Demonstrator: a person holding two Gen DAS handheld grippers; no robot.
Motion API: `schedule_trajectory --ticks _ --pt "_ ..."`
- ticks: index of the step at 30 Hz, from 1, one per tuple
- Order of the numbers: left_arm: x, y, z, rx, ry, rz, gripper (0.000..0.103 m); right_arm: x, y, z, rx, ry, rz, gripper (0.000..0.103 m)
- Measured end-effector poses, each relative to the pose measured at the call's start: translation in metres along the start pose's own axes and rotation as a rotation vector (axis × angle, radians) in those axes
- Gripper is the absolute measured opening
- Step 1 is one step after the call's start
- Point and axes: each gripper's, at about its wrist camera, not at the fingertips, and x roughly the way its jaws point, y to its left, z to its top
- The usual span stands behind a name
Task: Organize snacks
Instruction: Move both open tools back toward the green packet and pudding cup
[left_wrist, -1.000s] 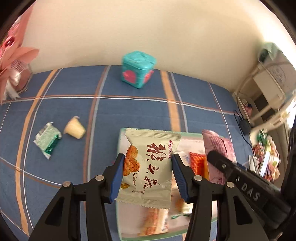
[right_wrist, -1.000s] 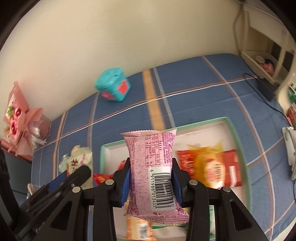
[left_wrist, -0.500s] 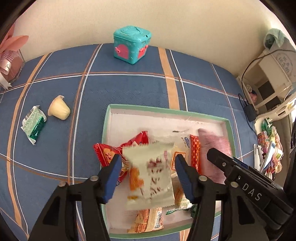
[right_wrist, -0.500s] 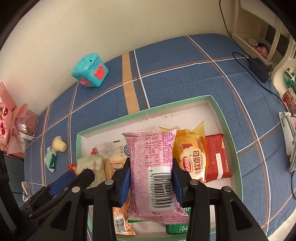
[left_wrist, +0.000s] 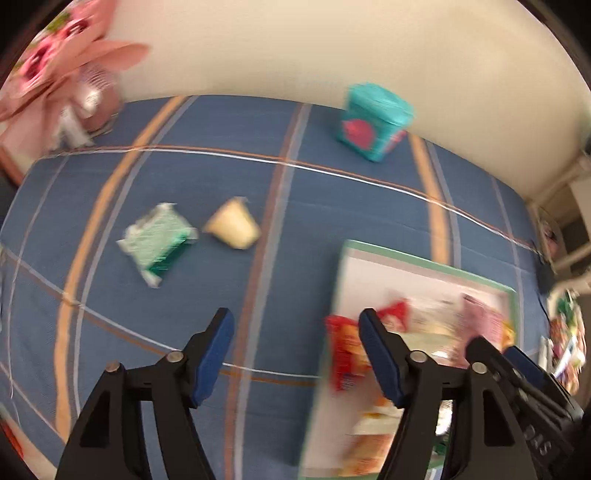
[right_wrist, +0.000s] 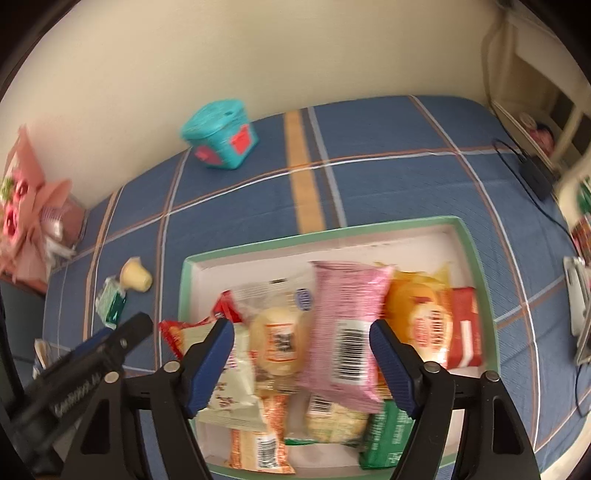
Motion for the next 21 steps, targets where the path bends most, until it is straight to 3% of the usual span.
schedule_trajectory --ticks 1,5,9,15,21 --pt "-0.001 0.01 0.001 -0.019 -0.009 0.018 0.084 0.001 0.006 -0.001 -0.013 -0.001 0.001 0.084" --pt "-0.004 0.04 0.004 -0.067 -0.036 0.064 0.085 0.003 0.032 -0.004 -0.06 -0.015 0.006 0.093" --pt "-0.004 0.069 0.007 -0.115 -0.054 0.111 0.092 0.008 0.056 -0.008 -0.102 -0.026 0.024 0.103" --pt "-0.006 0.112 0.011 -0.209 -0.087 0.159 0.093 0.016 0.089 -0.013 -0.148 -0.042 0.057 0.103" --pt "0.001 0.138 0.016 -0.262 -0.116 0.157 0.094 0.025 0.119 -0.012 -0.171 -0.059 0.104 0.103"
